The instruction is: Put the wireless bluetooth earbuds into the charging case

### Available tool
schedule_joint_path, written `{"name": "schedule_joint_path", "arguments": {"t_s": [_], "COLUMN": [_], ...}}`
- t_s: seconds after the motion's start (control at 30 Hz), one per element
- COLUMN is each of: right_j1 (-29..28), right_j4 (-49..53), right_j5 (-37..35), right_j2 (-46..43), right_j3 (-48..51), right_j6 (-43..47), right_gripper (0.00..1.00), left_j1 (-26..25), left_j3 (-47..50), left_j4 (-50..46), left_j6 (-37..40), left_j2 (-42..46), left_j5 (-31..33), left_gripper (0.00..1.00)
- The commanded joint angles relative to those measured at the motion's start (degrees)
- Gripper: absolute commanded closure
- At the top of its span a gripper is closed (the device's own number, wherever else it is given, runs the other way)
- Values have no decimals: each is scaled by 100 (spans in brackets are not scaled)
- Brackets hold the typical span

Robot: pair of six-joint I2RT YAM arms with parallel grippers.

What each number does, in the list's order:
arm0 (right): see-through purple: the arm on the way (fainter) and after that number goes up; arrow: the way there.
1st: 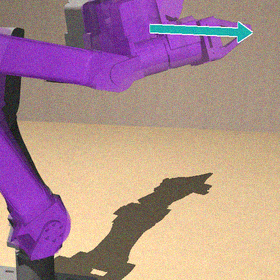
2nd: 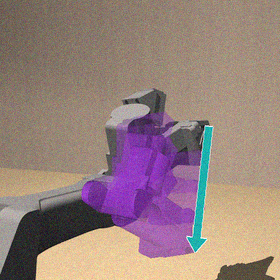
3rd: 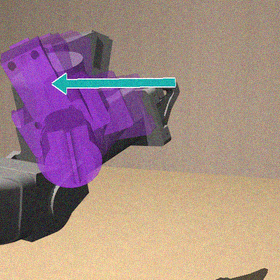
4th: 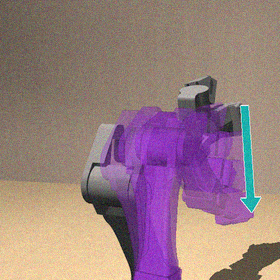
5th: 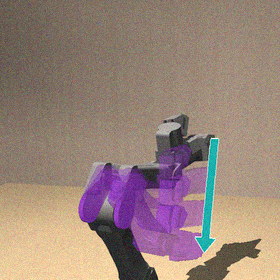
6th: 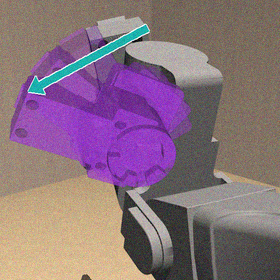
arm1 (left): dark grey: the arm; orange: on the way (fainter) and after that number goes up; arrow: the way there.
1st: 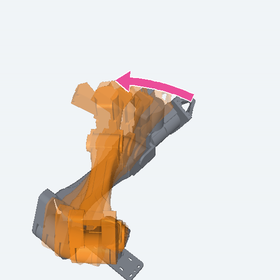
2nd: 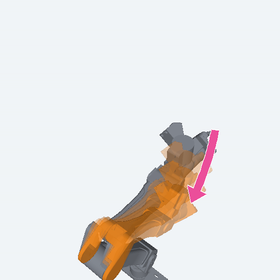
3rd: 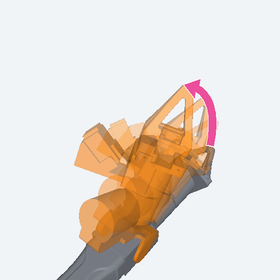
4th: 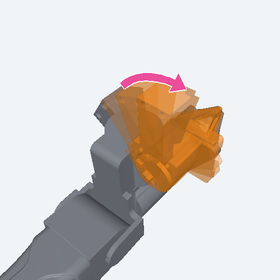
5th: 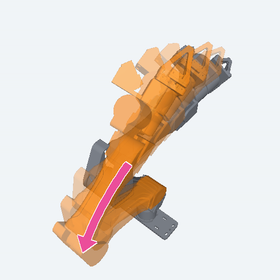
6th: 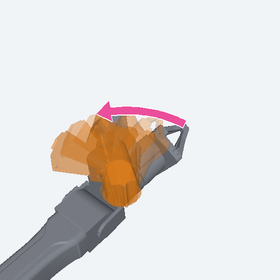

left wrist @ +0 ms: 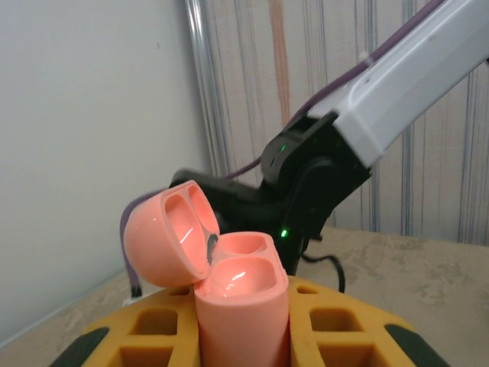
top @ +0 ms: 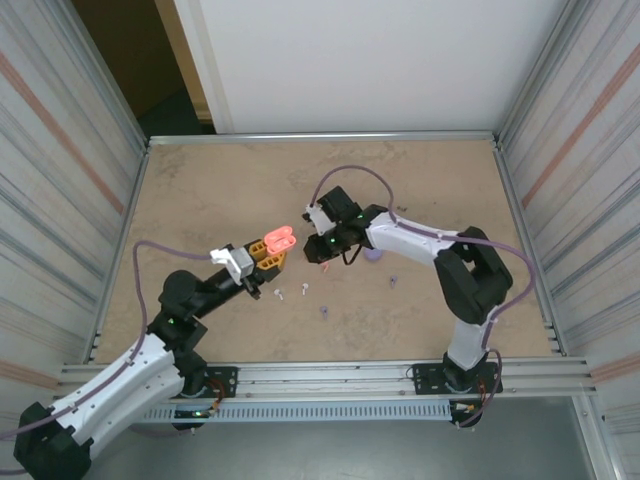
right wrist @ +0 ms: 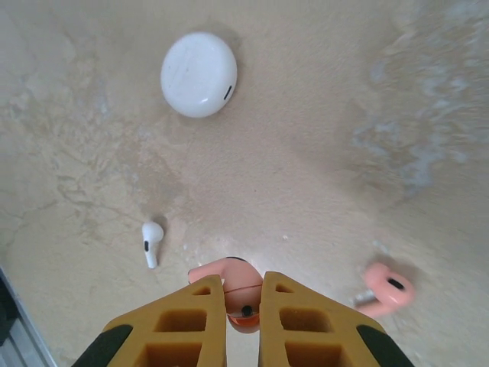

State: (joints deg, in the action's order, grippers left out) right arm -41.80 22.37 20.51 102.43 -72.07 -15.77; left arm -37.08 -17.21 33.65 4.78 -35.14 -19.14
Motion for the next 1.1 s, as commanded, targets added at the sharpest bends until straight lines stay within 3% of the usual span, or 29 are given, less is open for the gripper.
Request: {"name": "schedule_joint_path", "arguments": {"t_s": [0.0,0.47,1.07], "right_j1": [87,142,-344], "right_j4": [149,527,103], "right_j5": [-203,-939,-1423], "right_j2": [-579,-2062,-2686], "right_j3": [132,384,115], "right_j6": [233,683,1229], "right_gripper": [89,87,88], "left_j1": [25,425,456], "left_j3": [96,420,166], "left_j4": [151,797,1493], "left_j6": [44,-301,-284], "left_j2": [-103,-833,-2177], "left_j5": [266,154,-313], "left_gripper": [100,100,100]}}
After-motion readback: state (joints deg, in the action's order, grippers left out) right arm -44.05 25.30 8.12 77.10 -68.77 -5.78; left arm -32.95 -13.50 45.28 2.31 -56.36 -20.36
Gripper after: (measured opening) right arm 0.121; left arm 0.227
